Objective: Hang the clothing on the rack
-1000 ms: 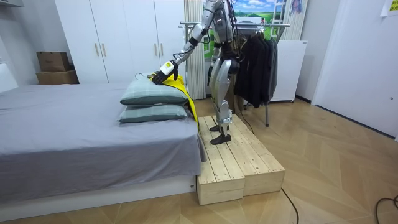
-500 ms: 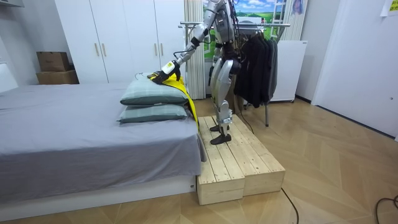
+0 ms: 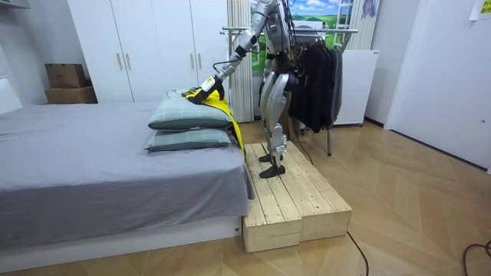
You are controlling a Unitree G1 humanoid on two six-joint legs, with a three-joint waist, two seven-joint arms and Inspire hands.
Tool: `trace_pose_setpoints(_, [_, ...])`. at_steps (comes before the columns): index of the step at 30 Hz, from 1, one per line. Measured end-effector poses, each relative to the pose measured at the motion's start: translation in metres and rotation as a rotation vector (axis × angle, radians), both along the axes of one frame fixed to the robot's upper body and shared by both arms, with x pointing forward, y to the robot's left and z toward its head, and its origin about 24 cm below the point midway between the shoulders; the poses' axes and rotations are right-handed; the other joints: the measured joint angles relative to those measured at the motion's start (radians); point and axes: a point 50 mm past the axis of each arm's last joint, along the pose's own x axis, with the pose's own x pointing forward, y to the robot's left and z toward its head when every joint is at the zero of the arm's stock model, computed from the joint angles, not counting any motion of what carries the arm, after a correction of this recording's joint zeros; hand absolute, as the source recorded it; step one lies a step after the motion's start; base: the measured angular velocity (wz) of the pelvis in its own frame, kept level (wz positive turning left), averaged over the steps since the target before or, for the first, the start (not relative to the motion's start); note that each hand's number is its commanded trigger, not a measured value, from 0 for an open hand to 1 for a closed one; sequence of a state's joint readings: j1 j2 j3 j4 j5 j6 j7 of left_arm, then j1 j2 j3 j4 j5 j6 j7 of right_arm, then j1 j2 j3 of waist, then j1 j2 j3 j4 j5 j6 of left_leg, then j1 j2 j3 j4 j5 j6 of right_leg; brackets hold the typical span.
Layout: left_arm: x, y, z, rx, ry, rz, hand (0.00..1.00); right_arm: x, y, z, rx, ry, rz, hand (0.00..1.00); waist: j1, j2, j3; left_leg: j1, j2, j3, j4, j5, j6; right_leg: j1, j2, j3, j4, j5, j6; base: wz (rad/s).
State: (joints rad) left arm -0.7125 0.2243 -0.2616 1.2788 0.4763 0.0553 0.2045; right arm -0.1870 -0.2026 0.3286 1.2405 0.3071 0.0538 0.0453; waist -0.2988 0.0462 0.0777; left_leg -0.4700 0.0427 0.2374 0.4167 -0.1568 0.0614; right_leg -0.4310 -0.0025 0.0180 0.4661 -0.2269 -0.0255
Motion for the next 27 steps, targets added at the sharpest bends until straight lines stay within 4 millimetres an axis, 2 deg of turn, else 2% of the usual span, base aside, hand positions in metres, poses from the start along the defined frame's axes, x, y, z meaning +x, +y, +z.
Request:
trace_pose_setpoints(6, [0.0,-0.001,-0.001,0.025,0.011,-0.017,0.01,0.003,0.0,0.001,0.0,-0.006,0.002,0.0,-0.001,0.003,0.0004,0.0,-0.001,0.0,-0.001,0.0,0.0,0.0,-0.001,0.0,-0.001,-0.002,0.0,0.0])
trace_pose_setpoints(7, [0.0,-0.001,-0.001,0.028,0.013,-0.019,0.05,0.003,0.0,0.001,0.0,-0.006,0.003,0.0,-0.001,0.003,0.0004,0.0,-0.001,0.0,0.0,0.0,0.0,0.0,-0.001,0.001,-0.001,-0.002,0.0,0.0])
trace_pose_setpoints(9, [0.0,-0.001,-0.001,0.025,0.019,-0.021,0.27,0.002,0.0,0.001,0.0,-0.004,0.002,0.0,-0.001,0.003,0.0004,0.0,-0.001,0.0,0.001,0.0,0.0,0.0,-0.001,0.001,-0.001,-0.002,-0.001,0.0])
trace_pose_setpoints(10, [0.0,-0.001,-0.001,0.024,0.022,-0.023,0.51,0.002,0.0,0.001,0.0,-0.003,0.002,0.0,-0.001,0.003,0.0004,0.0,-0.001,0.0,0.002,0.0,0.0,0.0,-0.001,0.001,-0.001,-0.002,-0.001,0.0])
trace_pose_setpoints(11, [0.0,-0.001,-0.001,0.023,0.023,-0.023,0.56,0.002,0.0,0.001,0.0,-0.002,0.002,0.0,-0.001,0.003,0.0004,0.0,-0.001,0.0,0.003,0.0,0.0,0.0,-0.001,0.001,-0.001,-0.002,-0.001,0.0])
trace_pose_setpoints(12, [0.0,-0.001,-0.001,0.023,0.024,-0.023,0.89,0.001,0.0,0.0,0.0,-0.001,0.001,0.0,-0.001,0.003,0.0005,0.0,0.0,0.0,0.006,0.0,0.0,0.0,0.0,0.002,-0.001,-0.002,0.0,0.0])
trace_pose_setpoints(13, [0.0,-0.001,0.0,0.024,0.022,-0.022,1.0,0.001,0.0,0.0,0.0,-0.001,0.001,0.0,-0.001,0.003,0.0005,0.0,0.001,0.0,0.007,0.0,0.0,0.001,0.001,0.003,-0.002,-0.002,-0.001,0.0])
trace_pose_setpoints(19, [0.009,0.006,0.013,0.046,-0.019,-0.011,1.0,0.0,-0.001,0.0,-0.001,0.003,0.0,0.0,-0.001,0.005,0.0015,0.003,0.002,-0.002,0.008,0.0,0.0,0.006,0.003,0.003,-0.002,-0.002,-0.001,0.0])
trace_pose_setpoints(27, [0.008,0.005,0.011,0.039,-0.002,-0.018,1.0,-0.003,-0.002,-0.001,-0.002,0.006,-0.003,0.0,0.0,0.005,0.0019,0.005,0.0,-0.003,0.003,0.0,0.0,0.006,0.001,0.001,-0.003,-0.002,-0.001,0.0])
